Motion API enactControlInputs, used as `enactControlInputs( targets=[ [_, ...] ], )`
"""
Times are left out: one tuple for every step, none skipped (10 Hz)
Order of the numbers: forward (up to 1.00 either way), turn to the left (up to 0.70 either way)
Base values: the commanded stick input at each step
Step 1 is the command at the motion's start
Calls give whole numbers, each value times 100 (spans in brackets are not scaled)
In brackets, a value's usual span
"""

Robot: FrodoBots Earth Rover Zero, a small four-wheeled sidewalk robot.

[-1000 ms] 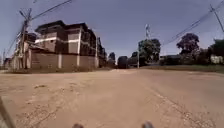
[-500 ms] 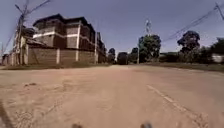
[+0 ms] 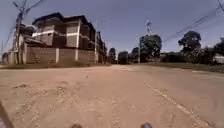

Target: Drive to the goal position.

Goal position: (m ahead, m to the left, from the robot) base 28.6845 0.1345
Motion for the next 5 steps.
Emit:
enactControlInputs(
  targets=[
    [85, 0],
    [85, 0],
    [85, 0],
    [85, 0],
    [85, 0]
  ],
)
